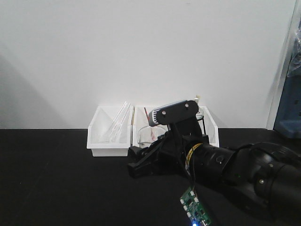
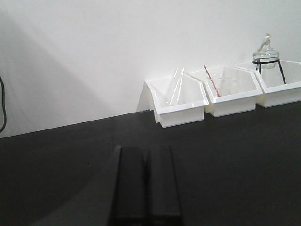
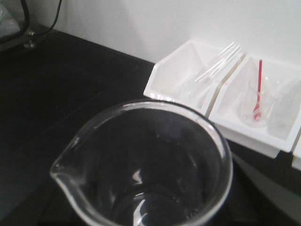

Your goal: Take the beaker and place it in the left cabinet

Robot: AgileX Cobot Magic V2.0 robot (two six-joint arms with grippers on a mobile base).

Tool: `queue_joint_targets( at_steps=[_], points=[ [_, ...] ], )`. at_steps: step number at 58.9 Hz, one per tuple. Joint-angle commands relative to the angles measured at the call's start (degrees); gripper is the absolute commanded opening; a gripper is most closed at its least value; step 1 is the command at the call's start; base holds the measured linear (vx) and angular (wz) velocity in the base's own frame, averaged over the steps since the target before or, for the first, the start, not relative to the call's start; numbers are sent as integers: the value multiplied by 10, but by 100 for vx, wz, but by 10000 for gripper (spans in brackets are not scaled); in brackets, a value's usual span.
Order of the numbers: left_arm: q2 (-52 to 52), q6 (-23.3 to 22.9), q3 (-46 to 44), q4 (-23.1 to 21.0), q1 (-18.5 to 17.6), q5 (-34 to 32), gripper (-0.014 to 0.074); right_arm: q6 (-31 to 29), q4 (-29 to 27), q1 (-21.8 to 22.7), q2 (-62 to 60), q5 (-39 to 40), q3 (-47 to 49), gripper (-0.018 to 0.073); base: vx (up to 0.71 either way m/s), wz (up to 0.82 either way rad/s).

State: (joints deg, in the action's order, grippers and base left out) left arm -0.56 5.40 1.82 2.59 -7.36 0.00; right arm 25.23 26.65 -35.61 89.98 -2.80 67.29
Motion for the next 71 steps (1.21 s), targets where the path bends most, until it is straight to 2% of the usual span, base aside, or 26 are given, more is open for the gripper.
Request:
queue_joint_targets(
  at_steps=[1,14,37,71],
  points=[
    [-11,-2,9,-2,0,-43,1,1,-14,1,-12,77,6,-6,0,0],
    [-11,-2,9,-2,0,-43,1,-1,-11,1,-16,112,4,-6,0,0],
    [-11,-2,9,-2,0,-43,1,-1,-10,0,-58,111,4,-6,0,0],
    [-11,-2,9,-2,0,-43,1,-1,-10,1,-58,109,4,-6,0,0]
  ],
)
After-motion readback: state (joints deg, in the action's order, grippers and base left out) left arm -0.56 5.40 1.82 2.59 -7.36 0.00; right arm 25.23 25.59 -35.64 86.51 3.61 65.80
